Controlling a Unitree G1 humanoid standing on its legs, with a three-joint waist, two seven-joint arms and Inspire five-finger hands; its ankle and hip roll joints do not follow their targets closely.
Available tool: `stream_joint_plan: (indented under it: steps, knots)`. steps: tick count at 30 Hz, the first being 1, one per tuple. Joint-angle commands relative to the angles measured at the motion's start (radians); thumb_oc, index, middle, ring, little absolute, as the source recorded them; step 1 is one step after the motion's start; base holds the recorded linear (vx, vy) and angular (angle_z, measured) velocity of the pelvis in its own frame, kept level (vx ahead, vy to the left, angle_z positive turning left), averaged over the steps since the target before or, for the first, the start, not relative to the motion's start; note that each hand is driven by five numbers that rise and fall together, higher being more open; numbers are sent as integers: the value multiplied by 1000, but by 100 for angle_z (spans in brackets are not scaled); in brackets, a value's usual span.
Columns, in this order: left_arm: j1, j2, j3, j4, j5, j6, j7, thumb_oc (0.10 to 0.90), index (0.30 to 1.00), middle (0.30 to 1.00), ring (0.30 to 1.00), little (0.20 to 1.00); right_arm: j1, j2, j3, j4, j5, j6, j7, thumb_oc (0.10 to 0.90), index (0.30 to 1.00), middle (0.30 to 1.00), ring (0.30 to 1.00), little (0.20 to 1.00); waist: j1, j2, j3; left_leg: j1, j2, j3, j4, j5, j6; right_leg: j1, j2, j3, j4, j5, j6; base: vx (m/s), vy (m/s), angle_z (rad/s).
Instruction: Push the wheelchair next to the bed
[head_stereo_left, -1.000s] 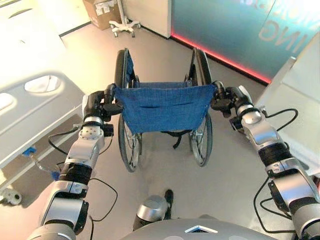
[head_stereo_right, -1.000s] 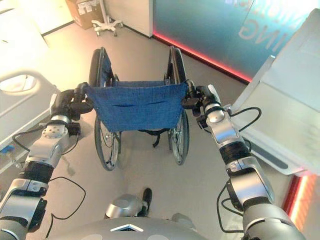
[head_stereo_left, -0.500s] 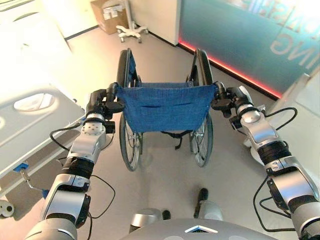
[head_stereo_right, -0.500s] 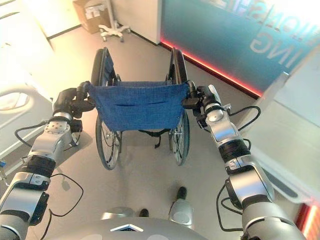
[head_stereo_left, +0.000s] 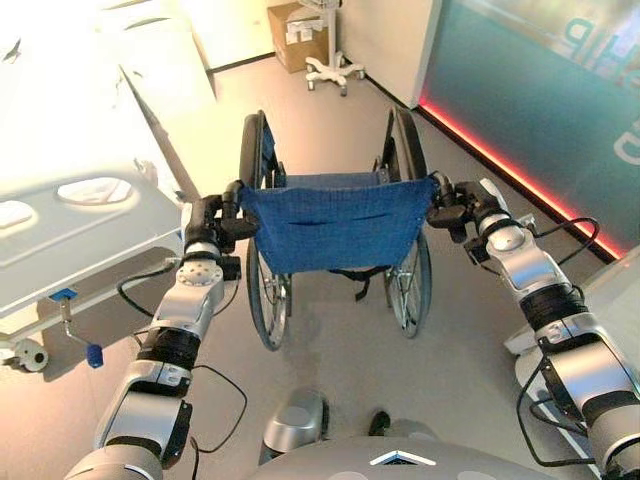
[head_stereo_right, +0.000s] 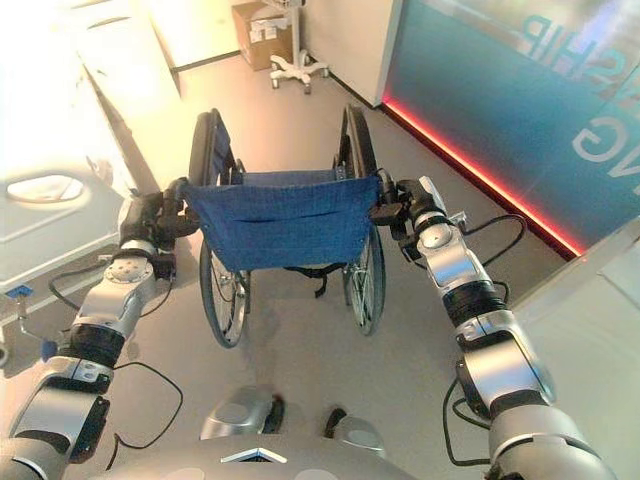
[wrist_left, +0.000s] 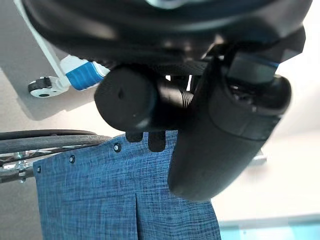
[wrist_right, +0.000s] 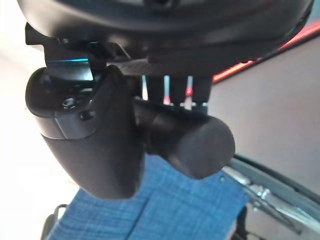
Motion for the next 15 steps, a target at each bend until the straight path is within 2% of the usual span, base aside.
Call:
stream_joint_plan:
  steps: [1,2,3,5,6,7,8,9,10,11,12,13,14,15]
  knots:
    - [43,-6,-79,-55,55,-95,-88,400,300,300,300,300,-34,-115,119,4,-168,-126,62,400,300,300,300,300,15,52,16,-73,24,60,-135,268,4,65,94,-127,26,-14,12,559,-92,-17]
    - [54,1,-70,-72,58,-94,-90,400,300,300,300,300,-39,-126,116,13,-164,-139,73,400,300,300,300,300,26,55,14,-75,24,67,-169,283,6,74,102,-134,40,-35,10,596,-75,-25]
    - [63,9,-60,-82,56,-94,-94,400,300,300,300,300,-46,-134,115,27,-162,-155,84,400,300,300,300,300,35,49,10,-64,13,67,-177,267,8,85,99,-139,66,-74,10,534,-47,-42]
    - [74,15,-43,-88,61,-95,-104,400,300,300,300,300,-64,-131,117,56,-155,-174,97,400,300,300,300,300,52,49,6,-65,19,94,-129,250,36,80,105,-161,118,-105,2,513,-24,-56]
    - [83,22,-37,-87,63,-90,-111,400,300,300,300,300,-65,-120,114,71,-140,-174,103,400,300,300,300,300,68,25,2,-58,-12,61,-81,200,52,100,86,-154,165,-143,11,443,-11,-41]
    - [83,26,-35,-87,64,-87,-114,400,300,300,300,300,-64,-115,111,74,-140,-173,108,400,300,300,300,300,76,27,0,-73,-4,65,-55,198,69,96,93,-158,175,-132,6,496,-5,-32]
    - [92,31,-30,-92,68,-87,-124,400,300,300,300,300,-55,-109,109,76,-142,-176,111,400,300,300,300,300,90,11,-3,-86,-10,47,-15,172,85,99,73,-159,239,-112,23,559,40,-21]
    - [116,42,-8,-120,95,-75,-143,400,300,300,300,300,-19,-113,97,51,-133,-180,118,400,300,300,300,300,105,-22,-10,-48,-31,51,-28,131,121,116,9,-185,401,-67,84,703,80,-21]
    - [122,47,-6,-128,102,-72,-146,400,300,300,300,300,6,-113,86,27,-139,-177,120,400,300,300,300,300,107,-26,-15,-24,-36,55,-50,132,133,101,-28,-208,495,-20,117,638,94,-40]
    - [124,50,-6,-131,105,-71,-147,400,300,300,300,300,18,-114,80,16,-140,-176,120,400,300,300,300,300,107,-29,-17,-14,-42,49,-57,132,138,91,-43,-207,535,2,131,392,63,-22]
    - [125,58,-8,-134,104,-68,-149,400,300,300,300,300,38,-115,70,-4,-140,-171,121,400,300,300,300,300,108,-18,-22,-7,-31,39,-61,147,145,67,-47,-205,570,73,138,312,19,-9]
    - [124,62,-10,-134,102,-66,-150,400,300,300,300,300,45,-114,65,-13,-143,-167,123,400,300,300,300,300,106,-19,-21,-1,-34,32,-59,146,146,59,-54,-200,577,93,145,438,-62,26]
    - [110,71,-25,-126,91,-71,-150,400,300,300,300,300,49,-107,65,-28,-147,-152,118,400,300,300,300,300,94,-12,-16,22,-21,40,-48,133,143,10,-108,-211,527,142,148,360,-98,19]
    - [102,74,-31,-121,87,-73,-149,400,300,300,300,300,45,-103,67,-26,-146,-151,114,400,300,300,300,300,89,-7,-12,32,-14,39,-47,128,141,-9,-121,-215,506,140,144,433,-242,5]
